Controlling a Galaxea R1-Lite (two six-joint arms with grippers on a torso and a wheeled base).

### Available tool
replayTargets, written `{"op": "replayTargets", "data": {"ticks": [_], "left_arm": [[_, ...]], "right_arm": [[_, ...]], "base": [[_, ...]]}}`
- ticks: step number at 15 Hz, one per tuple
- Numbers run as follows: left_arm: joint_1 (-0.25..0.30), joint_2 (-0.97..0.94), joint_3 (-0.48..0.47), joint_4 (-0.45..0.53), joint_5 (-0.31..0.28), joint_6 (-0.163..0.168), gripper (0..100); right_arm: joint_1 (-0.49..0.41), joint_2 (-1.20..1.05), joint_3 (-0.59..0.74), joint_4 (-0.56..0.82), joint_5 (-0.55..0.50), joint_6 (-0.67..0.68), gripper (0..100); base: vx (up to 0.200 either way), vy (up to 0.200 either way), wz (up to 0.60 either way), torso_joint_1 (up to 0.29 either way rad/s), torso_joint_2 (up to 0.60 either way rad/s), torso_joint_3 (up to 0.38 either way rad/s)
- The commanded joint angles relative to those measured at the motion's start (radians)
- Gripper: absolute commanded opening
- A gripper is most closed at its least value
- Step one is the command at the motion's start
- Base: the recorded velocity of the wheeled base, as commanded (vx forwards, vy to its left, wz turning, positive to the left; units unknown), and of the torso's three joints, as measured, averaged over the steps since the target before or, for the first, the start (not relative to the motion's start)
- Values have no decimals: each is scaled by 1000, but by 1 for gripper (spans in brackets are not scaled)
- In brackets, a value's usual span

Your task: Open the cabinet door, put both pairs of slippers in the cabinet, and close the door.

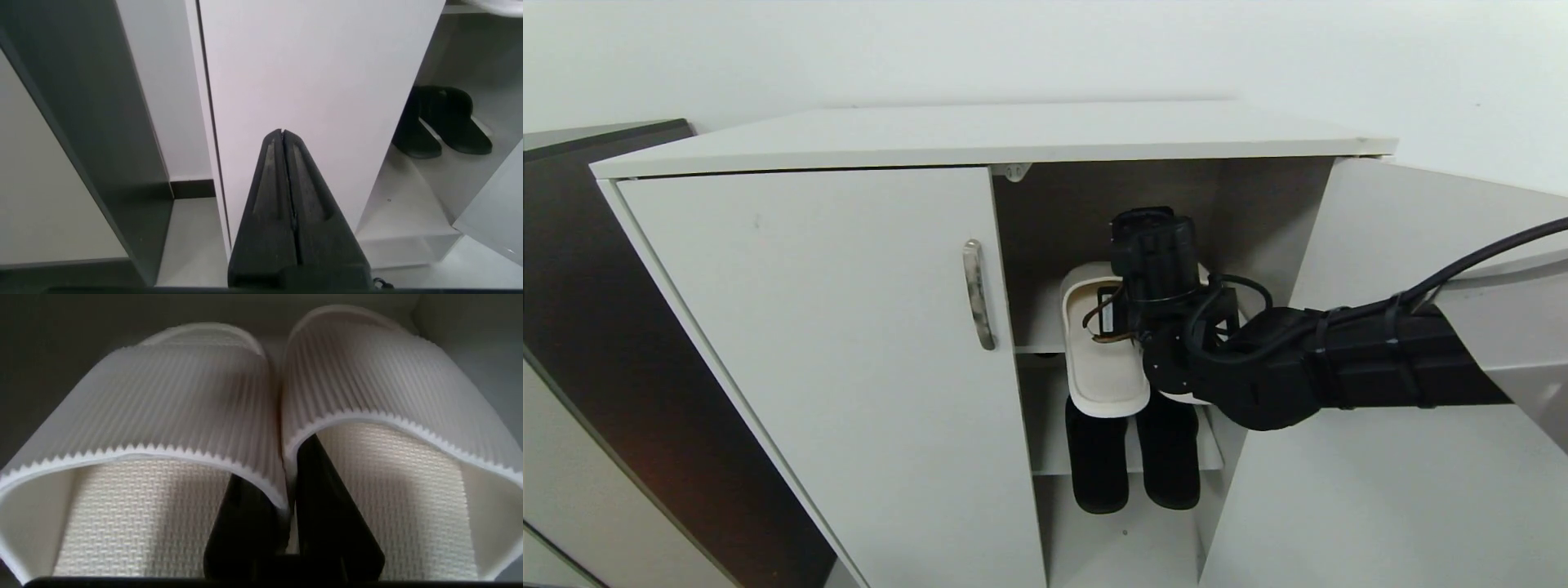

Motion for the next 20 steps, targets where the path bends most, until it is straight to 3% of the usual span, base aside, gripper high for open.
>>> {"op": "replayTargets", "data": {"ticks": [1, 11, 20], "left_arm": [[0, 1, 0, -1, 0, 0, 0], [0, 1, 0, -1, 1, -2, 0], [0, 1, 0, -1, 1, -3, 0]], "right_arm": [[-25, 62, -81, 3, 1, -21, 0], [-64, 177, -413, 199, 7, -19, 0], [-76, 220, -451, 201, 11, -18, 0]], "base": [[0, 0, 0, 0, 0, 0], [0, 0, 0, 0, 0, 0], [0, 0, 0, 0, 0, 0]]}}
